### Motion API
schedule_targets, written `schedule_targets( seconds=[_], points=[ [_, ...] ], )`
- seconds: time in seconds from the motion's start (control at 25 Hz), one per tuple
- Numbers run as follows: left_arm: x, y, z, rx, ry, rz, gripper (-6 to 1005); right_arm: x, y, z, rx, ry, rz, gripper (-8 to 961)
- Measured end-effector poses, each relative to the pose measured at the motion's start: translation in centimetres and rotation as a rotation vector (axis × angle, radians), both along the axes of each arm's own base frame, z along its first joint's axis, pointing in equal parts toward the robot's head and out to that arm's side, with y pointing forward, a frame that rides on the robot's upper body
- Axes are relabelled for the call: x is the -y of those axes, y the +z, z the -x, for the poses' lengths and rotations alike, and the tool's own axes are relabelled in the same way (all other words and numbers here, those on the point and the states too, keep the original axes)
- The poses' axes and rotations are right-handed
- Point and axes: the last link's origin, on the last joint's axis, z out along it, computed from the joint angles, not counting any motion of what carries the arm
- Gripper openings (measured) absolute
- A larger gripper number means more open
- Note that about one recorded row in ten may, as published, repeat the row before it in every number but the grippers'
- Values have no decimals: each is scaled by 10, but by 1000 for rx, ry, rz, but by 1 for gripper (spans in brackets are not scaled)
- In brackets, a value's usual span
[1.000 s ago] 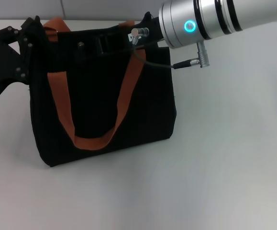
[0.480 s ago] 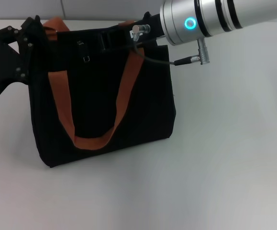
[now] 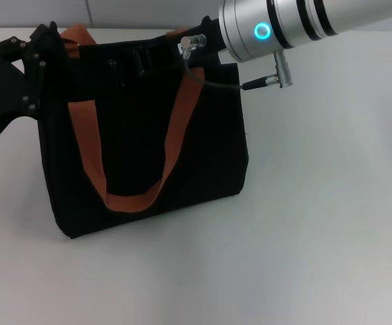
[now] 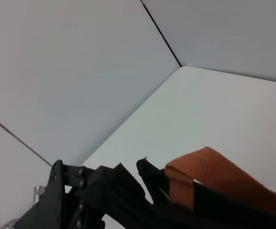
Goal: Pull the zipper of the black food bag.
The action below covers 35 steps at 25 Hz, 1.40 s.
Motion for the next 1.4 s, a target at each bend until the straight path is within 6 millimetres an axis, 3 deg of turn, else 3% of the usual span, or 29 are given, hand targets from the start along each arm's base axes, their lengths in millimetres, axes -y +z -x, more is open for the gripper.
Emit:
schedule_targets(
  seconds=[0.72,1.4],
  points=[
    [4,1,4,4,15,-6,17,-4,5,2,88,-12,-55,0],
    [3,4,6,5,27,-19,17,-6,23,-15,119,-47,-148,1]
  ],
)
